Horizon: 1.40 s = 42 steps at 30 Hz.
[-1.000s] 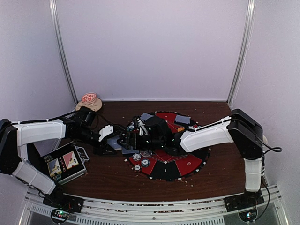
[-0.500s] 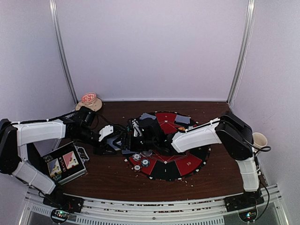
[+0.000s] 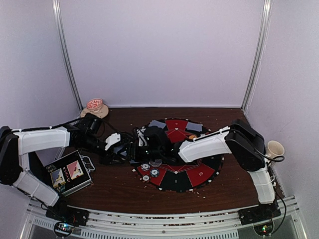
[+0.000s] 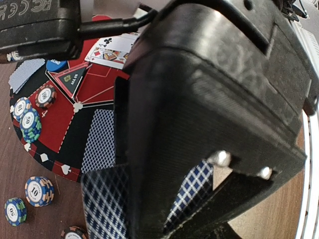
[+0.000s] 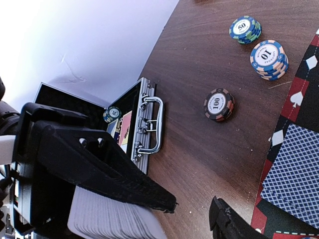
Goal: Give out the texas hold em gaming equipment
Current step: Pick up the poker card from the face-down deck piles.
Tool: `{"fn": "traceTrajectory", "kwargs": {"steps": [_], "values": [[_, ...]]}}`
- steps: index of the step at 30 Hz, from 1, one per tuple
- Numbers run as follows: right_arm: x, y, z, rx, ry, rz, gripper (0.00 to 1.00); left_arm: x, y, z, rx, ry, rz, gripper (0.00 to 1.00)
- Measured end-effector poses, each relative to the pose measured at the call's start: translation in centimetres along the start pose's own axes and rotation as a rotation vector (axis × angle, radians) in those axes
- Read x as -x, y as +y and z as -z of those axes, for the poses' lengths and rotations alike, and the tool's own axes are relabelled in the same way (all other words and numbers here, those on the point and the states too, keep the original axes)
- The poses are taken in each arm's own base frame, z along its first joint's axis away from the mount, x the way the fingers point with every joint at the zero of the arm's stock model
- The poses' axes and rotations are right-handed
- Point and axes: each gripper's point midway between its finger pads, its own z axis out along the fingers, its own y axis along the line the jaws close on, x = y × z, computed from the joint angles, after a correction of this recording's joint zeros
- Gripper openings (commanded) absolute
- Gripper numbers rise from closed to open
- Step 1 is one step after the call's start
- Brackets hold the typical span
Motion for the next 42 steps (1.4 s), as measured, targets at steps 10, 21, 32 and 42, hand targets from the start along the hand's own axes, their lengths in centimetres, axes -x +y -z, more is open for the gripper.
{"fn": "traceTrajectory", "kwargs": {"steps": [10,21,32,42], "values": [[0.7,-0.3,1.4,-0.037,-0.023,0.009,0.56,0.0,0.1,0.0,0.005,-0.001,-0.002,0.46],[1.2,0.9,2.8,0.009,-0.033,0.019,0.54,0.0,0.1,0.0,0.003,-0.002,-0.002,0.45],[2.9,3.9,4.8,0.068,-0.083,0.056,0.32,0.0,0.1,0.0,0.003,-0.002,-0.002,0.46],[2.4,3.5,4.7,0.058,-0.072,0.066,0.22,0.0,0.1,0.0,0.002,-0.001,-0.001,0.46]]}}
